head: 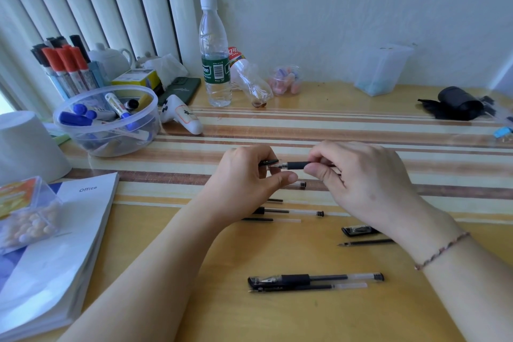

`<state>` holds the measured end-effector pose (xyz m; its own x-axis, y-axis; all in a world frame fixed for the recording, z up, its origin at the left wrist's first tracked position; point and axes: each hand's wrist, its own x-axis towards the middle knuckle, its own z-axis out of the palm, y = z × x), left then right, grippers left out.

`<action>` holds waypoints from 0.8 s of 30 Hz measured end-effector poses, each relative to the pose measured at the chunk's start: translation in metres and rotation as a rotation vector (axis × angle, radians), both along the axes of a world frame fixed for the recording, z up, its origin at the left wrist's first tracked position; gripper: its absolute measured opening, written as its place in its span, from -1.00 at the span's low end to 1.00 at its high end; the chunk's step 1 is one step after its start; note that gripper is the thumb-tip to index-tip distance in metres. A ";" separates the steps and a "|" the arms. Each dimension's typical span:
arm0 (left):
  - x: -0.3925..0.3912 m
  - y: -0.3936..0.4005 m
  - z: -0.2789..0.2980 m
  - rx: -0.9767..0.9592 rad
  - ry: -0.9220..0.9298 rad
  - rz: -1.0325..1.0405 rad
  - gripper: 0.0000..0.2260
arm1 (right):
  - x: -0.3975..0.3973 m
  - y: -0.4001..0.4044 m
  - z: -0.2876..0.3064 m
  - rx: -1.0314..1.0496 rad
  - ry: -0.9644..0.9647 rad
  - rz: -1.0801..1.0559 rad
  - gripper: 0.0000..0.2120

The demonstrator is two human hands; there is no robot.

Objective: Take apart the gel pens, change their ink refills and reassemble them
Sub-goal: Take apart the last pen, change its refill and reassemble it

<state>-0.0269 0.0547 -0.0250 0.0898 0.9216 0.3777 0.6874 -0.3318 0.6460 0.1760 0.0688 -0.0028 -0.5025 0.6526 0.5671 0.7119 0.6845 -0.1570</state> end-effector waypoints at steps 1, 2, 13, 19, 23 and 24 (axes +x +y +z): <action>0.001 0.000 0.000 0.001 0.010 -0.003 -0.70 | 0.000 0.000 0.000 0.002 0.004 0.006 -0.75; 0.001 -0.001 0.000 0.003 0.025 -0.008 -0.69 | 0.000 -0.001 0.001 0.008 0.002 0.013 -0.74; 0.013 -0.008 0.001 0.071 0.040 -0.075 -0.65 | -0.006 -0.005 -0.001 0.135 0.015 0.061 -0.87; 0.015 -0.008 0.003 0.094 0.013 -0.101 -0.59 | -0.008 -0.004 0.001 0.076 0.049 0.091 -0.86; 0.016 -0.007 0.005 0.124 0.024 -0.134 -0.58 | -0.006 -0.005 0.003 0.045 0.050 0.091 -0.85; 0.016 -0.007 0.006 0.124 0.026 -0.146 -0.58 | -0.006 -0.004 0.003 0.033 0.046 0.091 -0.84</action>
<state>-0.0110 0.0481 -0.0195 0.2301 0.8448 0.4832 0.6425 -0.5048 0.5766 0.1699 0.0646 0.0002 -0.5322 0.5857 0.6113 0.6388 0.7517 -0.1641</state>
